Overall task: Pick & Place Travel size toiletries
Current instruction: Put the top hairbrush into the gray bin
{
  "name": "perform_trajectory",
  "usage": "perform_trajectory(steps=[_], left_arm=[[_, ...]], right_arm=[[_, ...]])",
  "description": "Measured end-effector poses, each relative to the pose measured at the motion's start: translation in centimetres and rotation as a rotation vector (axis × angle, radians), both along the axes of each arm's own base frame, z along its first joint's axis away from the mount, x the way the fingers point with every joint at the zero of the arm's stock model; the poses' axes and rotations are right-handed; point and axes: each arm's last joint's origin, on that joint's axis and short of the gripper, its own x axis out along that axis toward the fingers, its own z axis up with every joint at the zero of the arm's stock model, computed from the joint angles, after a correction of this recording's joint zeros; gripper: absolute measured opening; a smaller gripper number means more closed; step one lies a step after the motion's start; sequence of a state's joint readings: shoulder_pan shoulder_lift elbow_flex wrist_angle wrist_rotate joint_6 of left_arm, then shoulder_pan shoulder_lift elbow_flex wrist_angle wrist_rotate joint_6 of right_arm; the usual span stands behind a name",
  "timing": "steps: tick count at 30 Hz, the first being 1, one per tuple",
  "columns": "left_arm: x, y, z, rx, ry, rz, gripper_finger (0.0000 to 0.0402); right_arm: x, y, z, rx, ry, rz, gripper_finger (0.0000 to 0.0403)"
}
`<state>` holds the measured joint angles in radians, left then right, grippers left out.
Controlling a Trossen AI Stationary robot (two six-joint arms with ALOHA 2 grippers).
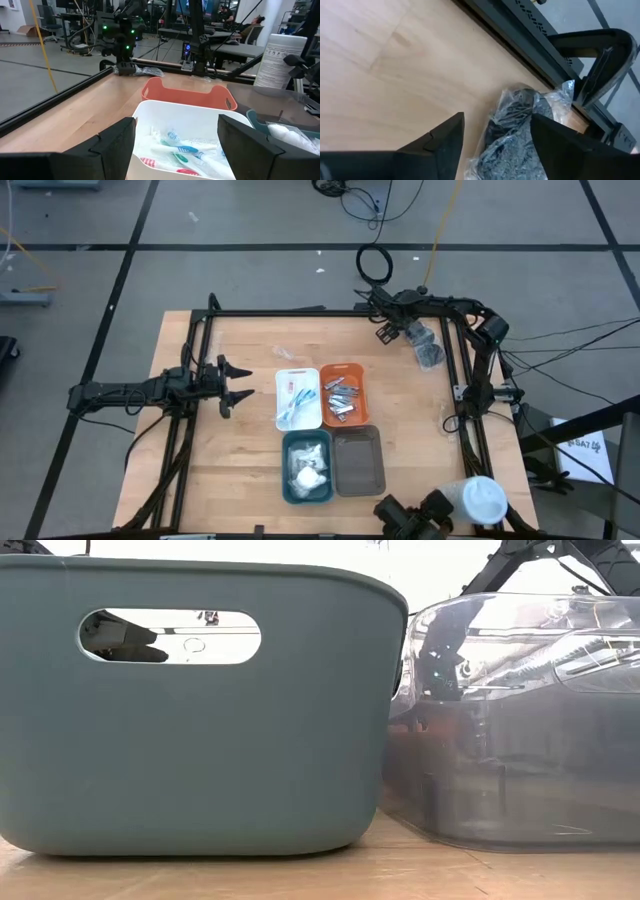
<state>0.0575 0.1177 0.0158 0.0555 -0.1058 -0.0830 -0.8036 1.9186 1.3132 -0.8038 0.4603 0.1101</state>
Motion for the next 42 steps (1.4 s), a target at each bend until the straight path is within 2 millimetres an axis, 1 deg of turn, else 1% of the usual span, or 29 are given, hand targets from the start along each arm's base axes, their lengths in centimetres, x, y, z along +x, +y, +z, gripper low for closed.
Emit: perform_trajectory(steps=[9, 13, 16, 18, 23, 24, 27, 30, 33, 38, 42], left_arm=[[0.0, 0.0, 0.0, 0.0, 0.0, 0.0, 0.0273], [0.0, 0.0, 0.0, 0.0, 0.0, 0.0, 0.0273], [0.0, 0.0, 0.0, 0.0, 0.0, 0.0, 0.0273], [0.0, 0.0, 0.0, 0.0, 0.0, 0.0, 0.0274], [0.0, 0.0, 0.0, 0.0, 0.0, 0.0, 0.0274], [0.0, 0.0, 0.0, 0.0, 0.0, 0.0, 0.0273], [0.0, 0.0, 0.0, 0.0, 0.0, 0.0, 0.0273], [0.0, 0.0, 0.0, 0.0, 0.0, 0.0, 0.0274], [0.0, 0.0, 0.0, 0.0, 0.0, 0.0, 0.0274], [0.0, 0.0, 0.0, 0.0, 0.0, 0.0, 0.0274], [0.0, 0.0, 0.0, 0.0, 0.0, 0.0, 0.0273]], right_arm=[[-0.2, -0.4, 0.0, 0.012, -0.01, 0.031, 0.0179], [-0.2, -0.4, 0.0, 0.017, -0.004, 0.047, 0.0155], [-0.2, -0.4, 0.0, 0.021, -0.005, 0.051, 0.0125], [-0.2, -0.3, 0.0, 0.043, -0.02, 0.054, 0.0097], [-0.3, 0.0, -0.5, 0.162, -0.14, 0.037, 0.0019], [-0.3, 0.1, -0.7, 0.185, -0.163, 0.041, 0.001], [-0.5, 0.6, -1.3, 0.236, -0.215, 0.066, 0.0008], [-0.3, 1.3, -1.9, 0.258, -0.196, 0.105, 0.0003], [0.0, 1.8, -1.9, 0.266, -0.19, 0.127, 0.0002], [0.9, 3.1, -0.8, 0.271, -0.219, 0.199, 0.0001], [1.7, 4.3, 1.1, 0.236, -0.281, 0.267, 0.0]])
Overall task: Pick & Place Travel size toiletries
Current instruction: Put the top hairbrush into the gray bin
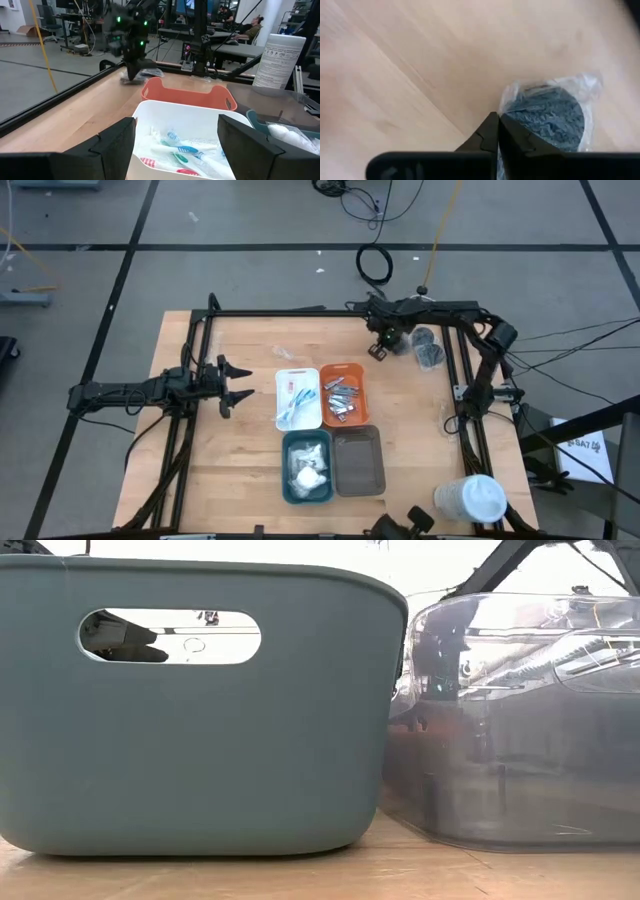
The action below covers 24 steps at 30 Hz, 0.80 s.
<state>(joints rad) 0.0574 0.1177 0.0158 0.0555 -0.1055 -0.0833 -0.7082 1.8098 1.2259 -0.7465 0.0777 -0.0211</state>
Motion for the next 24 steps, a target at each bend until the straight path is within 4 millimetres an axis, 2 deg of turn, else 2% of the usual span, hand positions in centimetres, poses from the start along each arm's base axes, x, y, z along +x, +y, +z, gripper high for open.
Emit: perform_trajectory(steps=[7, 14, 18, 24], left_arm=[[0.0, 0.0, 0.0, 0.0, 0.0, 0.0, 0.0274], [0.0, 0.0, 0.0, 0.0, 0.0, 0.0, 0.0274], [0.0, 0.0, 0.0, 0.0, 0.0, 0.0, 0.0274], [0.0, 0.0, 0.0, 0.0, 0.0, 0.0, 0.0274]], right_arm=[[0.5, 2.2, 4.6, -0.122, -0.117, 0.062, 0.0], [0.1, 5.4, 9.4, -0.222, -0.259, 0.137, 0.0], [-0.2, 8.0, 11.9, -0.26, -0.345, 0.197, 0.0], [-0.2, 13.3, 14.5, -0.235, -0.474, 0.375, 0.0]])
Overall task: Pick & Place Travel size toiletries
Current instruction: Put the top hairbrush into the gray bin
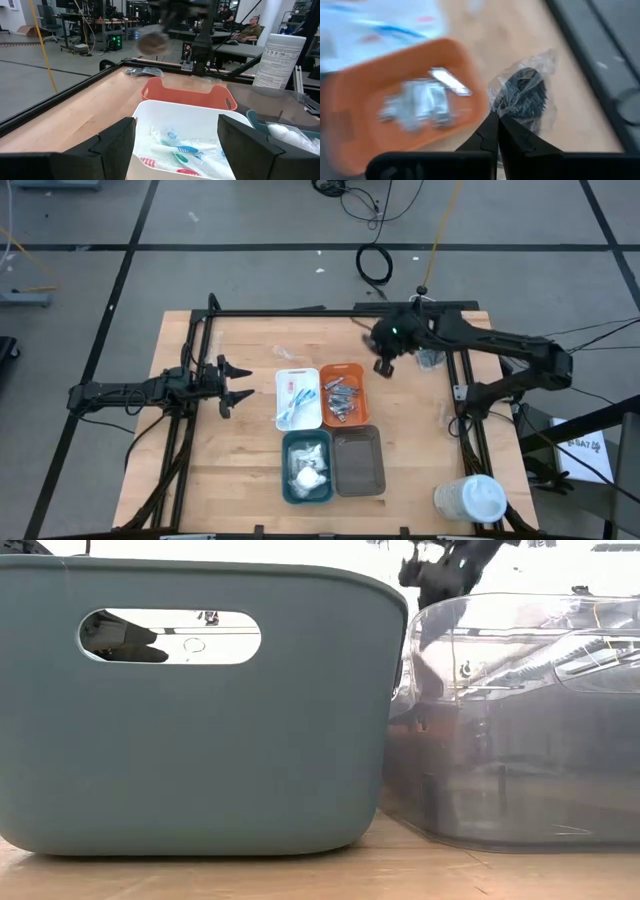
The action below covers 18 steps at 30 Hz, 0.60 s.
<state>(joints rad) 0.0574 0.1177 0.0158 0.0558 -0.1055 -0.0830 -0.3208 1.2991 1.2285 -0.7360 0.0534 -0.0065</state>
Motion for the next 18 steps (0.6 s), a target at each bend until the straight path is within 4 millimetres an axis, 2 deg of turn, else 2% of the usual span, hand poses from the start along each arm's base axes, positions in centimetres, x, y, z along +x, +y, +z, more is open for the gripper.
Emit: perform_trajectory(steps=[5, 14, 18], left_arm=[[0.0, 0.0, 0.0, 0.0, 0.0, 0.0, 0.0274], [0.0, 0.0, 0.0, 0.0, 0.0, 0.0, 0.0273], [0.0, 0.0, 0.0, 0.0, 0.0, 0.0, 0.0274]], right_arm=[[-0.1, 4.8, 0.9, 0.085, -0.081, 0.181, 0.0], [0.0, 13.7, -0.3, 0.219, -0.182, 0.484, 0.0], [-0.1, 17.0, -0.8, 0.295, -0.267, 0.642, 0.0]])
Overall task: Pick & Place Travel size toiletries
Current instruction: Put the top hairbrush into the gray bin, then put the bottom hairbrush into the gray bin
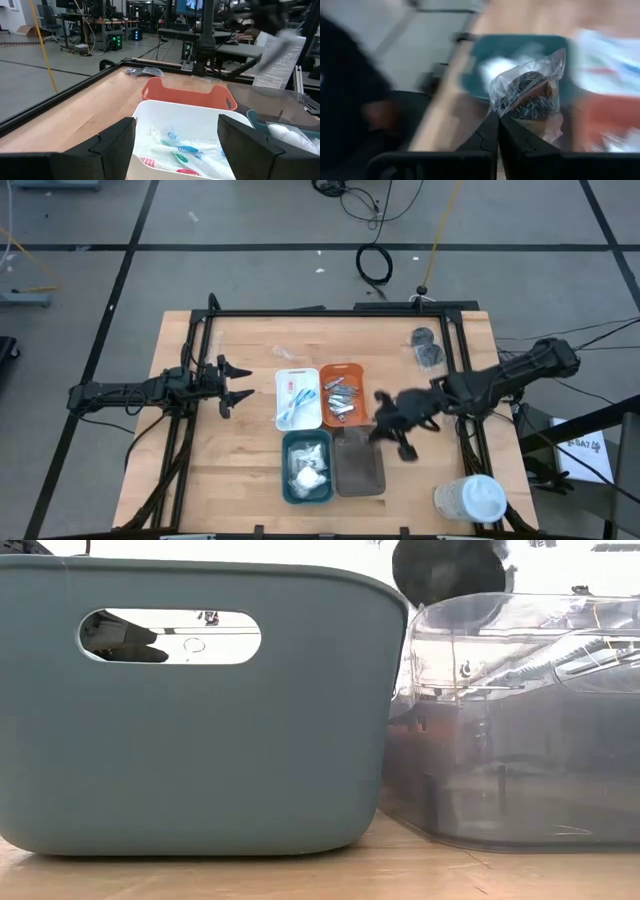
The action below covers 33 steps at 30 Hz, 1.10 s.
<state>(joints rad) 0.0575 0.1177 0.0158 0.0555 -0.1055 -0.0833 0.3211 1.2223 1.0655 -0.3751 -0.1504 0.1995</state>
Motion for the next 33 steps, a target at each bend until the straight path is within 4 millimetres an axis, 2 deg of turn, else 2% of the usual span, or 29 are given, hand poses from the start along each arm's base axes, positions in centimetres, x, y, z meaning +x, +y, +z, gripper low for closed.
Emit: perform_trajectory(steps=[3, 6, 11, 19, 25, 33], left_arm=[[0.0, 0.0, 0.0, 0.0, 0.0, 0.0, 0.0273], [0.0, 0.0, 0.0, 0.0, 0.0, 0.0, 0.0274], [0.0, 0.0, 0.0, 0.0, 0.0, 0.0, 0.0274], [0.0, 0.0, 0.0, 0.0, 0.002, 0.0, 0.0274], [0.0, 0.0, 0.0, 0.0, 0.0, 0.0, 0.0273], [0.0, 0.0, 0.0, 0.0, 0.0, 0.0, 0.0274]], right_arm=[[-0.1, 2.0, -1.0, 0.083, -0.05, 0.15, 0.0], [-0.1, 2.9, -2.6, 0.133, -0.062, 0.203, 0.0], [0.1, 2.7, -4.8, 0.154, -0.022, 0.155, 0.0], [0.2, 2.6, -5.2, 0.187, -0.03, 0.144, 0.0008], [0.3, 2.3, -4.8, 0.236, -0.045, 0.219, 0.0063], [0.8, 1.2, -4.8, 0.231, -0.057, 0.176, 0.0162]])
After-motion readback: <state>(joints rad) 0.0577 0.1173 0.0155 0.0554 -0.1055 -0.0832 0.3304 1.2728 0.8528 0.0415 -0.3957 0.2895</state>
